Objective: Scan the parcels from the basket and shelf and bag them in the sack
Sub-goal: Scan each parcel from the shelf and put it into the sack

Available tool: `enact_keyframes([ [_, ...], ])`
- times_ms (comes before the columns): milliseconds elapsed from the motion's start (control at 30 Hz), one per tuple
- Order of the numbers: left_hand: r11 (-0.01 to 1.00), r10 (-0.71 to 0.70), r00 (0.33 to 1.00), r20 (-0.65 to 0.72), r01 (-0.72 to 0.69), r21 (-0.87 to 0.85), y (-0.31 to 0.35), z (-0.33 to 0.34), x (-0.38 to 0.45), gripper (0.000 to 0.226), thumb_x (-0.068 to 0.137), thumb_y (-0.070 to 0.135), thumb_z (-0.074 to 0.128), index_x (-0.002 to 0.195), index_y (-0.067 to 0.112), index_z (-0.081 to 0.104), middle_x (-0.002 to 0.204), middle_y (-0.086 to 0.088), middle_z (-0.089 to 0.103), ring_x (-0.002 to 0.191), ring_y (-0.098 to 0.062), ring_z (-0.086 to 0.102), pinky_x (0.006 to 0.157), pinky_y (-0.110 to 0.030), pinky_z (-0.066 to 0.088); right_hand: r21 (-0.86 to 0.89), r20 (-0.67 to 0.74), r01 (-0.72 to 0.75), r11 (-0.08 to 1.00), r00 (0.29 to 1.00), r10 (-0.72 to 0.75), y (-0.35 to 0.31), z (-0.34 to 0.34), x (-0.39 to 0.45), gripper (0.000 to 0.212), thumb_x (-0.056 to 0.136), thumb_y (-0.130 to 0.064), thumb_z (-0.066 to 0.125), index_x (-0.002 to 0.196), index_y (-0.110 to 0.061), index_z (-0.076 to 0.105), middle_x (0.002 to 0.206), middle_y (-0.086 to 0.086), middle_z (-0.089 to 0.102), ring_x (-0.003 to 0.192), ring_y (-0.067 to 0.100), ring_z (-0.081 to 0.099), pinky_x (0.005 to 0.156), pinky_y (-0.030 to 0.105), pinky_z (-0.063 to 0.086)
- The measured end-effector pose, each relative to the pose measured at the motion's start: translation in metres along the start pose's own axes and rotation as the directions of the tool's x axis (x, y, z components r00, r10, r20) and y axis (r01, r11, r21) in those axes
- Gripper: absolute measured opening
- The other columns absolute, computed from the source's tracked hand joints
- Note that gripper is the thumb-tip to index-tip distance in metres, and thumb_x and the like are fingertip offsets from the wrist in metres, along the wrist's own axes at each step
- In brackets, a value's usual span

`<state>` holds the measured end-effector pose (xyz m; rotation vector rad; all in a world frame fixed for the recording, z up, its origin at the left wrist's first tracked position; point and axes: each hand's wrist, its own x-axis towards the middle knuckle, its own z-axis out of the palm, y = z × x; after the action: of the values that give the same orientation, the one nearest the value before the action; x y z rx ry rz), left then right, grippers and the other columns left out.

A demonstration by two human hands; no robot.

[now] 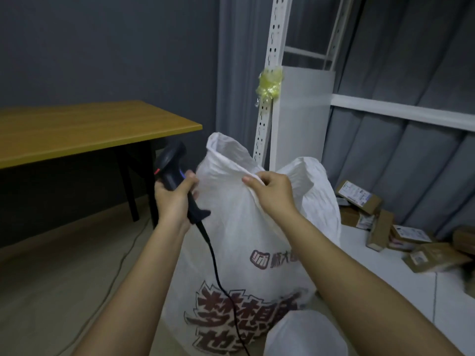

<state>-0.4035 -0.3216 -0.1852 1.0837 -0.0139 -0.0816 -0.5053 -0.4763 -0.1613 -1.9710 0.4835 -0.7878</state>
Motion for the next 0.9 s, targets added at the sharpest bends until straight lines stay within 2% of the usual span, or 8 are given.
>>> enact_keyframes([
  [133, 0.997, -0.072, 0.995, 0.067, 0.072, 0.001, -0.011, -0.004, -0.040, 0.048, 0.082, 0.013, 0.075, 0.124, 0.010, 0.053, 0.107, -0.009, 0.068, 0.088, -0.019, 0.071, 0.072, -0.026, 0.058, 0.040, 0.127, 0.006, 0.999, 0.992, -0.011, -0.011, 0.005, -0.010, 0.015, 0.093, -0.022, 0.063, 0.089, -0.010, 0.070, 0.073, -0.004, 0.061, 0.069, 0.009, 0.053, 0.066, 0.023, 0.043],
  [300, 0.988, -0.145, 0.986, 0.079, 0.148, -0.033, -0.019, 0.023, -0.060, 0.052, 0.074, 0.014, 0.082, 0.117, 0.011, 0.054, 0.100, -0.013, 0.069, 0.085, -0.025, 0.072, 0.074, -0.035, 0.060, -0.136, 0.405, 0.139, 0.981, 0.911, -0.073, -0.006, -0.006, -0.032, 0.016, 0.096, -0.014, 0.057, 0.096, -0.013, 0.073, 0.088, -0.001, 0.068, 0.077, 0.009, 0.058, 0.070, 0.019, 0.045],
  [500, 0.993, -0.084, 0.995, 0.045, 0.079, 0.089, -0.022, 0.050, -0.076, 0.047, 0.076, 0.008, 0.077, 0.115, 0.015, 0.052, 0.098, -0.009, 0.066, 0.079, -0.023, 0.067, 0.080, -0.039, 0.058, -0.008, 0.259, 0.024, 1.000, 0.966, -0.021, 0.022, -0.033, -0.051, 0.021, 0.080, -0.024, 0.078, 0.101, -0.018, 0.075, 0.090, -0.003, 0.073, 0.085, 0.012, 0.068, 0.073, 0.025, 0.054],
  [600, 0.996, -0.072, 0.997, 0.010, 0.071, 0.057, -0.020, 0.050, -0.075, 0.052, 0.076, 0.009, 0.078, 0.120, 0.018, 0.052, 0.108, -0.007, 0.065, 0.092, -0.024, 0.067, 0.088, -0.042, 0.056, -0.216, 0.470, 0.046, 0.975, 0.881, 0.063, 0.051, -0.062, -0.069, 0.040, 0.077, -0.035, 0.080, 0.115, -0.032, 0.067, 0.106, -0.017, 0.069, 0.095, -0.002, 0.062, 0.087, 0.018, 0.049],
  [667, 0.997, -0.076, 0.997, -0.012, 0.077, 0.015, -0.018, 0.049, -0.075, 0.052, 0.076, 0.008, 0.078, 0.121, 0.019, 0.052, 0.112, -0.006, 0.065, 0.094, -0.022, 0.066, 0.088, -0.040, 0.056, -0.417, 0.495, 0.038, 0.908, 0.847, 0.192, 0.071, -0.082, -0.080, 0.052, 0.078, -0.040, 0.078, 0.126, -0.030, 0.062, 0.118, -0.017, 0.063, 0.106, 0.004, 0.058, 0.096, 0.023, 0.045],
  [733, 0.998, -0.061, 0.997, -0.037, 0.060, -0.023, -0.015, 0.049, -0.075, 0.049, 0.077, 0.007, 0.077, 0.117, 0.022, 0.052, 0.108, -0.006, 0.066, 0.091, -0.022, 0.067, 0.087, -0.039, 0.057, -0.546, 0.467, 0.035, 0.837, 0.843, 0.269, 0.085, -0.093, -0.089, 0.041, 0.083, -0.038, 0.075, 0.122, -0.031, 0.065, 0.113, -0.018, 0.060, 0.106, 0.008, 0.056, 0.089, 0.024, 0.044],
  [800, 0.998, -0.048, 0.997, -0.061, 0.045, -0.054, -0.013, 0.048, -0.078, 0.047, 0.078, 0.006, 0.076, 0.114, 0.022, 0.052, 0.104, -0.005, 0.066, 0.091, -0.022, 0.068, 0.085, -0.036, 0.057, -0.653, 0.406, 0.066, 0.754, 0.871, 0.276, 0.095, -0.093, -0.093, 0.013, 0.088, -0.036, 0.067, 0.097, -0.027, 0.071, 0.096, -0.010, 0.064, 0.096, 0.015, 0.060, 0.072, 0.027, 0.042],
  [900, 0.997, -0.020, 0.997, -0.080, 0.014, -0.073, -0.012, 0.045, -0.079, 0.045, 0.079, 0.006, 0.076, 0.113, 0.022, 0.052, 0.101, -0.002, 0.066, 0.089, -0.019, 0.068, 0.084, -0.034, 0.057, -0.777, 0.273, 0.085, 0.624, 0.938, 0.213, 0.096, -0.091, -0.068, 0.024, 0.098, -0.032, 0.051, 0.083, -0.018, 0.063, 0.088, 0.001, 0.063, 0.090, 0.025, 0.061, 0.061, 0.030, 0.036],
])
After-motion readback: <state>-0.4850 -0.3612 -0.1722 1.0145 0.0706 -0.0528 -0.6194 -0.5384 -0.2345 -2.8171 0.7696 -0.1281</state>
